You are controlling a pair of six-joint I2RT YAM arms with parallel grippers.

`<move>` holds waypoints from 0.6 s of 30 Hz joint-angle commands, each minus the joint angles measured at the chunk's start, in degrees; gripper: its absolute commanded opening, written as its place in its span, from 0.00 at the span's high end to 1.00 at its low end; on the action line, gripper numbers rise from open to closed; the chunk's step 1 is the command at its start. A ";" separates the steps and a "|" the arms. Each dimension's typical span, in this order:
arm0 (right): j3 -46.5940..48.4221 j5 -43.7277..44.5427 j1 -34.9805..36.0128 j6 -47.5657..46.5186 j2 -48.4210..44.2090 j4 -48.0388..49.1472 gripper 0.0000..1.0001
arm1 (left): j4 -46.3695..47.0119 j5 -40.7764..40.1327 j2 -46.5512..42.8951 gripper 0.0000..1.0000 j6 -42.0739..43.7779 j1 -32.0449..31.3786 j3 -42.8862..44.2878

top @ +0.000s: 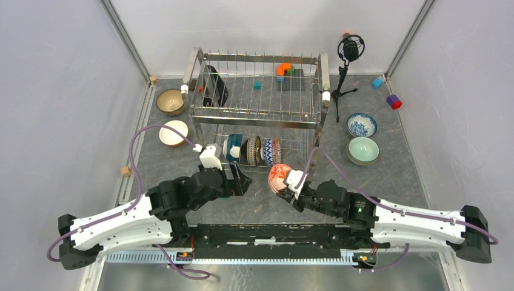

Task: Unload the bowls from the dish rack
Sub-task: Place the bowl with the bowl.

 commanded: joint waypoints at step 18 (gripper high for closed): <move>10.26 23.55 21.28 -14.66 12.02 -4.00 1.00 | -3.51 11.33 11.13 0.00 18.38 -0.76 10.54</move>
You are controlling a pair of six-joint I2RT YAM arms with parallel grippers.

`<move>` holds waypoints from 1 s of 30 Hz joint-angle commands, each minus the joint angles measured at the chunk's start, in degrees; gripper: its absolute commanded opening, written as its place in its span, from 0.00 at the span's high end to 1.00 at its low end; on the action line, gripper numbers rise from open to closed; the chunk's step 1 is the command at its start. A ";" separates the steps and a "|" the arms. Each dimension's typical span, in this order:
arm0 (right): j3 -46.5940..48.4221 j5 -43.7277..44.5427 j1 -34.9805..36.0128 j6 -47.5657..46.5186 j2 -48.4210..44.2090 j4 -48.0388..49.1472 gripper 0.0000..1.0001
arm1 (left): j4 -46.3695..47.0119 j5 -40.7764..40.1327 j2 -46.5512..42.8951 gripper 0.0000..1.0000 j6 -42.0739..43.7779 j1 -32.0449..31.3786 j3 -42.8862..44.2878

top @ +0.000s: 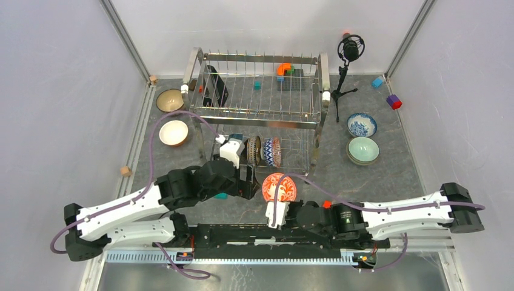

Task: Unload the bowls from the dish rack
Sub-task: Place the bowl with the bowl.

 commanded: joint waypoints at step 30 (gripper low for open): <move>9.22 12.69 11.29 -8.32 12.55 3.28 1.00 | -0.44 -3.13 13.14 0.20 -1.93 -6.14 -0.22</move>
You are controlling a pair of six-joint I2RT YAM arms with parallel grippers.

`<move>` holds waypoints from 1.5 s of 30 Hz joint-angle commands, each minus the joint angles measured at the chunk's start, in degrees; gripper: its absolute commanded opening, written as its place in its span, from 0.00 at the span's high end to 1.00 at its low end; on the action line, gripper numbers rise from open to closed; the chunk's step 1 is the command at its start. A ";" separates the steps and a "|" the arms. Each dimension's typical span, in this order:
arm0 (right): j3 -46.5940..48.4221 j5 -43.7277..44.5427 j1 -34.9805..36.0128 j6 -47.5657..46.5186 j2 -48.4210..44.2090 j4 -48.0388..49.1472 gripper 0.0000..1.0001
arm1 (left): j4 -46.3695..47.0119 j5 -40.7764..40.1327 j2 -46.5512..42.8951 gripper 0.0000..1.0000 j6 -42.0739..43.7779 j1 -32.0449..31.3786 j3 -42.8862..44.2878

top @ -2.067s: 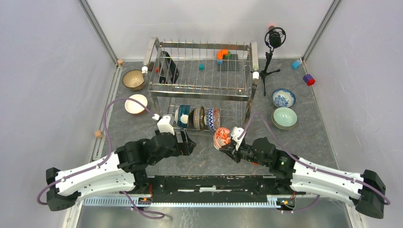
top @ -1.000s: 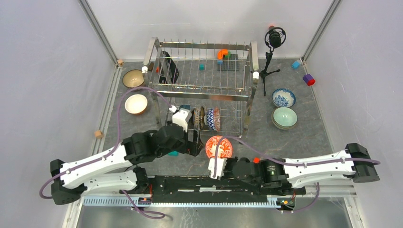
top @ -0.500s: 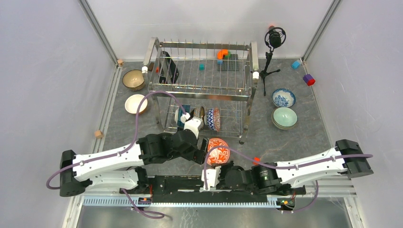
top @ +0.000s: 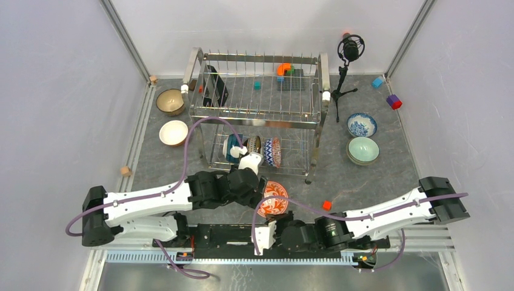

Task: Unload the bowls from the dish rack
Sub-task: Place the bowl with the bowl.

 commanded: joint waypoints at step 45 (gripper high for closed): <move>2.24 4.78 0.92 4.48 -4.40 6.52 0.28 | -1.11 -7.82 -2.88 0.98 -7.71 -4.03 -2.23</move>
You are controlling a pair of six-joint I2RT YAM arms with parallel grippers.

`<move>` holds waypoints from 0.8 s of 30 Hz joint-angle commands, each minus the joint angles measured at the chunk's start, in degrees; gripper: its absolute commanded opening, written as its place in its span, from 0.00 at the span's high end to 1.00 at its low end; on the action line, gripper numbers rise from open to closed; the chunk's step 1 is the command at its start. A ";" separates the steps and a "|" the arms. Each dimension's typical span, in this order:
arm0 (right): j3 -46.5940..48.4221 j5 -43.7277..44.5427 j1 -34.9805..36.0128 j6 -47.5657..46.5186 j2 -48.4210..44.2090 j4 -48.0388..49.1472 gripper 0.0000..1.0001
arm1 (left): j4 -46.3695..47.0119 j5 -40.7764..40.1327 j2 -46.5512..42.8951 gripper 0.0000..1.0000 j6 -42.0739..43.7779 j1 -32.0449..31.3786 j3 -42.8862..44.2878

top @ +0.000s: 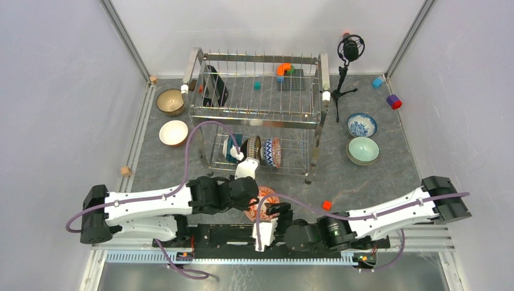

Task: Unload the bowls from the dish rack
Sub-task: Place the bowl with the bowl.

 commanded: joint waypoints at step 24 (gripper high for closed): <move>-10.08 -9.01 0.35 7.67 -31.63 3.39 0.06 | -16.48 -16.40 -23.88 0.98 -3.53 -0.38 3.72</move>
